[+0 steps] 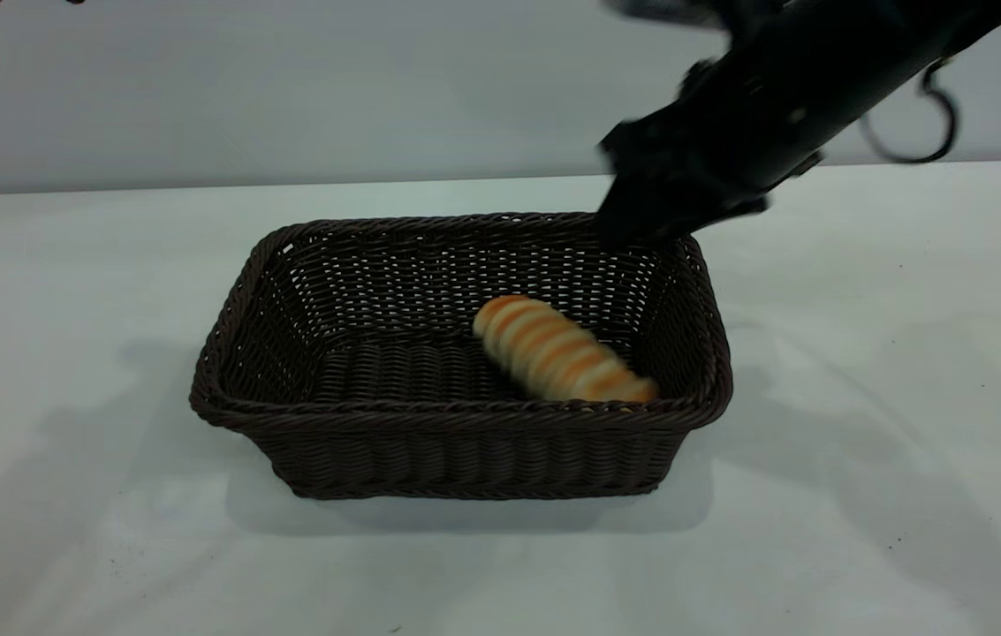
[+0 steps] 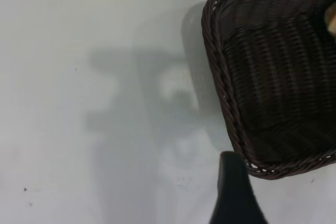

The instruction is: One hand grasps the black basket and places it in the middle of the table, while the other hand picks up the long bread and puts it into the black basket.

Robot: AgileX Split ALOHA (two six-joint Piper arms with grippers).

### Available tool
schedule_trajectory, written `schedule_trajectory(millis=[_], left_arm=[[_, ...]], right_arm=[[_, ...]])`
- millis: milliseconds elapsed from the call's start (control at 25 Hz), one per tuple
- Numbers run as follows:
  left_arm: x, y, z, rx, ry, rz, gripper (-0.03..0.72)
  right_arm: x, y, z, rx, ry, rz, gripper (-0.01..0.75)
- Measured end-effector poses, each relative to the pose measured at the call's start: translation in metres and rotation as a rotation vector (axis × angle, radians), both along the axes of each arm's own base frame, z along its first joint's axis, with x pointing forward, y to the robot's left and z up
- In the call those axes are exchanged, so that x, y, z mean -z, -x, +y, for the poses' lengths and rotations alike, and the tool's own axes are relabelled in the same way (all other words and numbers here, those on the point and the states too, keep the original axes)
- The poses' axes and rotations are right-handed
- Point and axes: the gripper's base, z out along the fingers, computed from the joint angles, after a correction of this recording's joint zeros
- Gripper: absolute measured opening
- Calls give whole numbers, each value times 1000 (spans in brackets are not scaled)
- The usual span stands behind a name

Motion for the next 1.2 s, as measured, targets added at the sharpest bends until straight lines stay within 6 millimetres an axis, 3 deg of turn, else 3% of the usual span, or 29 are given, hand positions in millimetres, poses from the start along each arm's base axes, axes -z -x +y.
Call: schedule_trajectory(millis=[160,320,480,720,800,1200], left_arm=[[-3,3,12,-22,-121,-7,531],[-22,21,26,-90,-219,-12,531],[-49,51,33,-115,-220,-30,531],[-87,99,43,-136,-188,-151,531],[-86,120,47,-139,-184,-165,531],[-15,224,57,-121,-58,-163,531]], right_arm=[[-33,1,-51,81,-6,58,433],[-56,22,-98,146,141,221,433],[-77,58,-119,226,317,282,433],[-101,129,-135,317,398,225,433],[-108,152,-136,329,387,196,432],[-136,237,-134,311,285,58,431]])
